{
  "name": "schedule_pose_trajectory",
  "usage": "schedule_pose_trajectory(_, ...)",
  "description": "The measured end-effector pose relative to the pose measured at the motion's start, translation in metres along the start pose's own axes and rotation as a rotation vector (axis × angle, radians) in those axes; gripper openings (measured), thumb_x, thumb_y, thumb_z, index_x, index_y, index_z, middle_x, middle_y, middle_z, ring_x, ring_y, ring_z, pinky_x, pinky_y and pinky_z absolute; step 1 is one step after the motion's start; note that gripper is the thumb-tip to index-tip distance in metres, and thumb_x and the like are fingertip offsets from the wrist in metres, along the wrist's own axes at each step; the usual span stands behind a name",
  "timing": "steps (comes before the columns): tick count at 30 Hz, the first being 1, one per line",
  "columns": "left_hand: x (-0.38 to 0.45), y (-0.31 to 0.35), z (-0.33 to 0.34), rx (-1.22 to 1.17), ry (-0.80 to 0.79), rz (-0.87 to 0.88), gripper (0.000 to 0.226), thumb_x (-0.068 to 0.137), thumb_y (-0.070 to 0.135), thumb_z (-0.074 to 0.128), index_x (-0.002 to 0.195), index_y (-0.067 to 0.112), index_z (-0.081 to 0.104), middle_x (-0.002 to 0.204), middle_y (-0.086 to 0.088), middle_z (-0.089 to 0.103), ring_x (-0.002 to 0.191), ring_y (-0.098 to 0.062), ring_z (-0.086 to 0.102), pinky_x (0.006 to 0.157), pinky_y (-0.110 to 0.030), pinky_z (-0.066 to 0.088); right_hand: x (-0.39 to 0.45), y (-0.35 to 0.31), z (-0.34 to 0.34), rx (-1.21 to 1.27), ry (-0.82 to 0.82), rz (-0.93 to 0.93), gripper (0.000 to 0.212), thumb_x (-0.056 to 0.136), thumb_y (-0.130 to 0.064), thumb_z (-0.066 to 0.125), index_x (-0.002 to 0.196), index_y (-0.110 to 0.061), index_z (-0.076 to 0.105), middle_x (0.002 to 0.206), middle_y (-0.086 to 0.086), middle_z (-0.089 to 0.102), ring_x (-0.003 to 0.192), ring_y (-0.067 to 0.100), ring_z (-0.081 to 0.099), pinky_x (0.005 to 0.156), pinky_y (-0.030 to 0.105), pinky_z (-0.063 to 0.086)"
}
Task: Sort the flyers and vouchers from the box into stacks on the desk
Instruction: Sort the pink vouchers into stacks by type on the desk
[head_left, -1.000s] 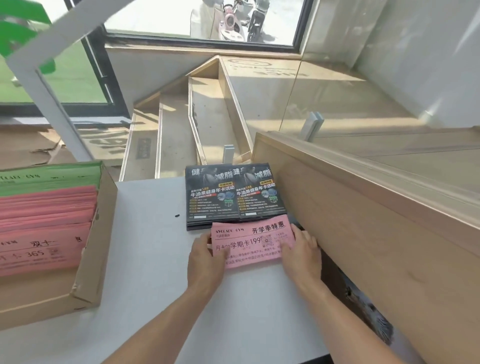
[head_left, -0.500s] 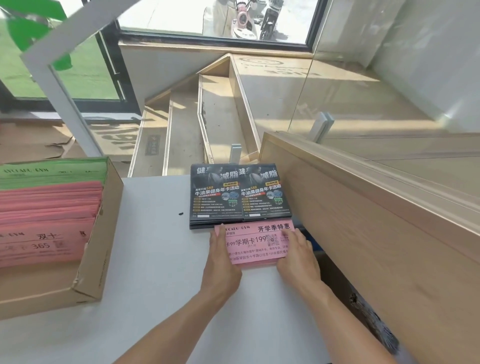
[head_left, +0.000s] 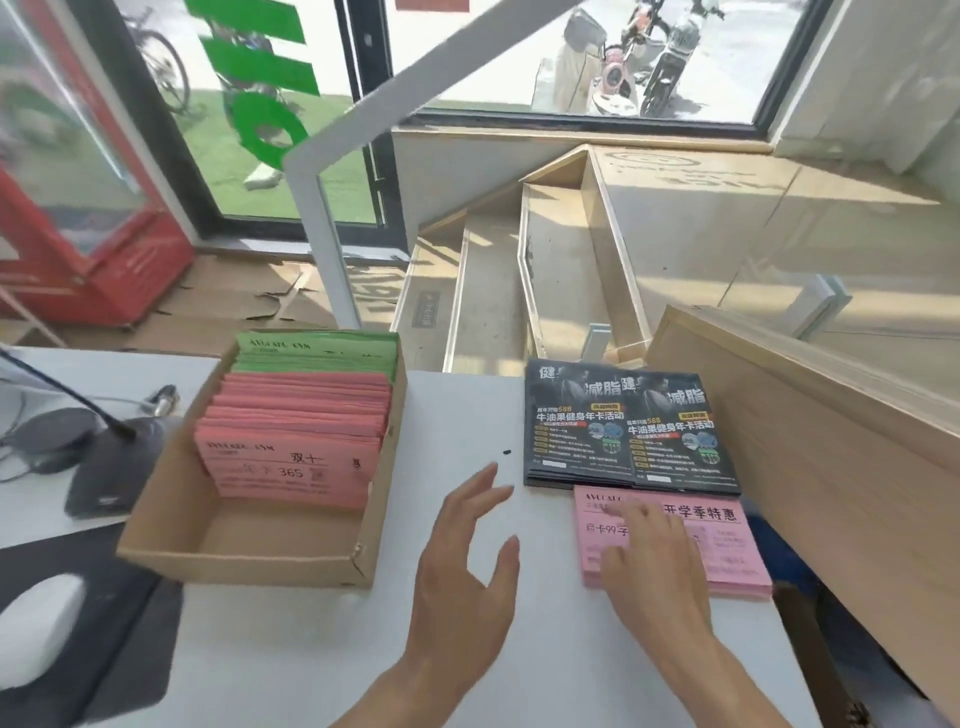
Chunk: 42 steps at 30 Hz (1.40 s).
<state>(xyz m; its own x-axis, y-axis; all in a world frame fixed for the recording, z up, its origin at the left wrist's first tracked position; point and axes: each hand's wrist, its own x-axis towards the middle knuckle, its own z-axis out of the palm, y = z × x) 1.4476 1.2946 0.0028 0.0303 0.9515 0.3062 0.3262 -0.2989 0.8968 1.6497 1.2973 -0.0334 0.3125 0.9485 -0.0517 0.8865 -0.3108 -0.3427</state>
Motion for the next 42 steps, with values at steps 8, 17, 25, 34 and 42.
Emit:
schedule_pose_trajectory(8,0.051,-0.066,-0.16,0.389,0.154,-0.059,0.061,0.088,0.007,0.072,0.142,0.027,0.051,0.153,0.019,0.04,0.146,0.001,0.028,0.12,-0.029,0.028,-0.008,-0.201,0.035,0.404,0.049,-0.567,0.048,0.087,-0.012,0.068,0.131,-0.031,0.064,0.123,-0.02,0.061,0.119,0.002,0.05,0.104,0.014,0.033)
schedule_pose_trajectory(17,0.092,-0.129,-0.244,0.919,-0.273,0.006,0.081,0.096,0.034,0.058,0.161,0.029,0.01,0.168,0.012,0.007,0.153,-0.006,-0.011,0.124,-0.031,-0.009,0.002,-0.285,0.085,-0.145,0.02,-0.493,0.07,0.081,-0.028,0.065,0.147,-0.012,0.048,0.151,0.005,0.048,0.132,0.027,0.048,0.112,0.043,0.038)
schedule_pose_trajectory(25,0.089,-0.133,-0.242,0.841,-0.215,-0.049,0.075,0.097,0.041,0.056,0.16,0.028,0.017,0.168,0.013,0.007,0.154,-0.007,-0.007,0.122,-0.027,-0.007,-0.006,-0.285,0.084,-0.073,0.172,-0.482,0.044,0.076,-0.024,0.07,0.121,-0.025,0.067,0.134,-0.004,0.061,0.122,0.02,0.053,0.107,0.038,0.042)
schedule_pose_trajectory(34,0.088,-0.132,-0.243,0.779,-0.202,-0.044,0.071,0.097,0.038,0.057,0.159,0.027,0.023,0.167,0.012,0.011,0.155,-0.008,-0.006,0.124,-0.029,-0.004,-0.013,-0.282,0.082,-0.007,0.244,-0.517,0.041,0.072,-0.016,0.079,0.11,-0.03,0.075,0.098,-0.013,0.073,0.091,0.017,0.062,0.084,0.037,0.051)
schedule_pose_trajectory(42,0.085,-0.133,-0.246,0.708,-0.065,0.012,0.036,0.092,0.021,0.063,0.127,0.025,0.055,0.158,0.008,0.038,0.154,-0.011,0.014,0.126,-0.032,0.003,-0.016,-0.284,0.075,0.039,0.052,-0.385,0.031,0.089,-0.016,0.053,0.112,-0.033,0.066,0.099,-0.009,0.073,0.098,0.023,0.049,0.086,0.028,0.042)
